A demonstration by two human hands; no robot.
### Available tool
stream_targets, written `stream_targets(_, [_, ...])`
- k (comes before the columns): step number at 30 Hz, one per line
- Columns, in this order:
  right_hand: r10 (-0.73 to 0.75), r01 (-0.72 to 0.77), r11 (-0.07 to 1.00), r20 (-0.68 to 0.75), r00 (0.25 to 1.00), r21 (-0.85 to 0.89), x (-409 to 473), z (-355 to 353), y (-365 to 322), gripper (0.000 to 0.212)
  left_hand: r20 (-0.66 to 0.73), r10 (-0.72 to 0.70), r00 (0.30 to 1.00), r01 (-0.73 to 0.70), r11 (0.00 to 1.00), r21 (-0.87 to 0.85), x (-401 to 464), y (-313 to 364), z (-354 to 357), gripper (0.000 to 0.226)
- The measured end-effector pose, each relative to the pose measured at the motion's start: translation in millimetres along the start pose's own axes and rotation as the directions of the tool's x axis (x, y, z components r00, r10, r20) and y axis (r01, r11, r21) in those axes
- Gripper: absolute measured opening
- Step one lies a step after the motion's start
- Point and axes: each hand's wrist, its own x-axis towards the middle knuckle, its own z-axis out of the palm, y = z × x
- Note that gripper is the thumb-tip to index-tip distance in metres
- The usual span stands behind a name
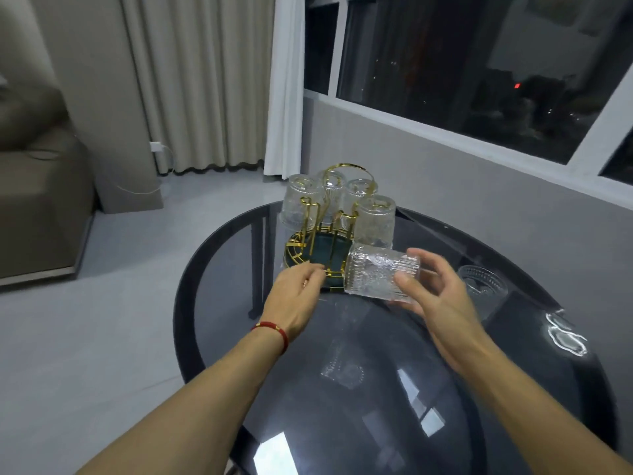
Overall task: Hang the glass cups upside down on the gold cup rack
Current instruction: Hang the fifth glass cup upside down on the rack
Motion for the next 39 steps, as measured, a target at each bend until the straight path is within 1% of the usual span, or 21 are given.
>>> stream_targets(1, [-0.051, 0.051, 0.996, 0.004, 0.999, -0.069, 0.5, -1.8, -5.1, 0.062, 0.028, 0.031, 0.999, -0.034, 0.991, 0.126, 3.6, -10.6, 0.5, 0.038])
stream_targets(2, [-0.102, 0.103, 0.987, 0.016, 0.995, -0.124, 3.2, -1.7, -11.1, 0.063, 0.063, 0.029, 0.998, -0.042, 0.976, 0.212, 8.2, -20.3, 0.3, 0.041])
stream_targets(4, [-0.199, 0.201, 0.957, 0.031, 0.98, -0.21, 8.2, -2.4, -25.9, 0.066, 0.144, 0.007, 0.99, -0.053, 0.947, 0.316, 12.9, -31.2, 3.6, 0.048])
stream_targets(6, [-0.272, 0.27, 0.921, 0.032, 0.962, -0.279, 19.7, 4.4, -43.4, 0.071, 0.18, 0.021, 0.983, -0.088, 0.923, 0.374, 13.8, -38.0, 7.1, 0.055])
stream_targets(7, [-0.295, 0.289, 0.902, 0.03, 0.955, -0.321, 27.1, 9.7, -53.5, 0.072, 0.176, 0.037, 0.984, -0.105, 0.913, 0.393, 13.3, -39.5, 9.7, 0.058])
stream_targets(11, [-0.374, 0.357, 0.812, 0.057, 0.926, -0.462, 63.9, 37.6, -88.3, 0.071, 0.134, 0.117, 0.984, -0.166, 0.873, 0.459, 7.8, -35.5, 21.6, 0.067])
stream_targets(13, [-0.396, 0.382, 0.777, 0.083, 0.915, -0.5, 81.1, 54.0, -98.8, 0.068, 0.138, 0.123, 0.983, -0.175, 0.86, 0.479, 5.2, -33.7, 24.4, 0.069])
stream_targets(15, [-0.4, 0.409, 0.737, 0.141, 0.906, -0.538, 96.4, 71.3, -104.2, 0.065, 0.135, 0.117, 0.984, -0.168, 0.859, 0.484, 4.3, -33.8, 24.0, 0.07])
stream_targets(18, [-0.367, 0.42, 0.683, 0.216, 0.905, -0.598, 111.8, 93.0, -104.8, 0.066, 0.126, 0.122, 0.985, -0.169, 0.856, 0.489, 2.2, -33.4, 24.0, 0.07])
stream_targets(22, [-0.314, 0.412, 0.617, 0.27, 0.91, -0.67, 120.6, 114.9, -96.6, 0.068, 0.104, 0.149, 0.983, -0.181, 0.855, 0.486, 1.8, -34.6, 25.6, 0.069])
stream_targets(25, [-0.282, 0.385, 0.559, 0.268, 0.921, -0.735, 124.9, 124.3, -83.4, 0.068, 0.092, 0.152, 0.984, -0.178, 0.854, 0.489, 3.3, -34.3, 24.1, 0.07])
stream_targets(29, [-0.238, 0.335, 0.564, 0.24, 0.941, -0.755, 127.4, 126.8, -69.7, 0.066, 0.091, 0.16, 0.983, -0.184, 0.843, 0.505, 4.2, -33.1, 24.0, 0.069])
stream_targets(32, [-0.231, 0.333, 0.538, 0.245, 0.942, -0.774, 128.6, 129.0, -64.2, 0.065, 0.085, 0.168, 0.982, -0.188, 0.843, 0.504, 5.3, -33.3, 24.1, 0.067])
stream_targets(34, [-0.221, 0.335, 0.495, 0.257, 0.941, -0.802, 128.2, 131.6, -59.1, 0.064, 0.091, 0.169, 0.981, -0.192, 0.838, 0.511, 5.9, -33.7, 23.7, 0.068])
stream_targets(36, [-0.22, 0.346, 0.436, 0.274, 0.936, -0.831, 126.8, 134.0, -51.4, 0.057, 0.089, 0.182, 0.979, -0.202, 0.837, 0.509, 6.0, -34.4, 23.5, 0.067])
stream_targets(39, [-0.269, 0.386, 0.373, 0.3, 0.915, -0.844, 124.9, 134.4, -39.6, 0.049, 0.085, 0.197, 0.977, -0.213, 0.834, 0.51, 6.1, -34.8, 23.4, 0.067])
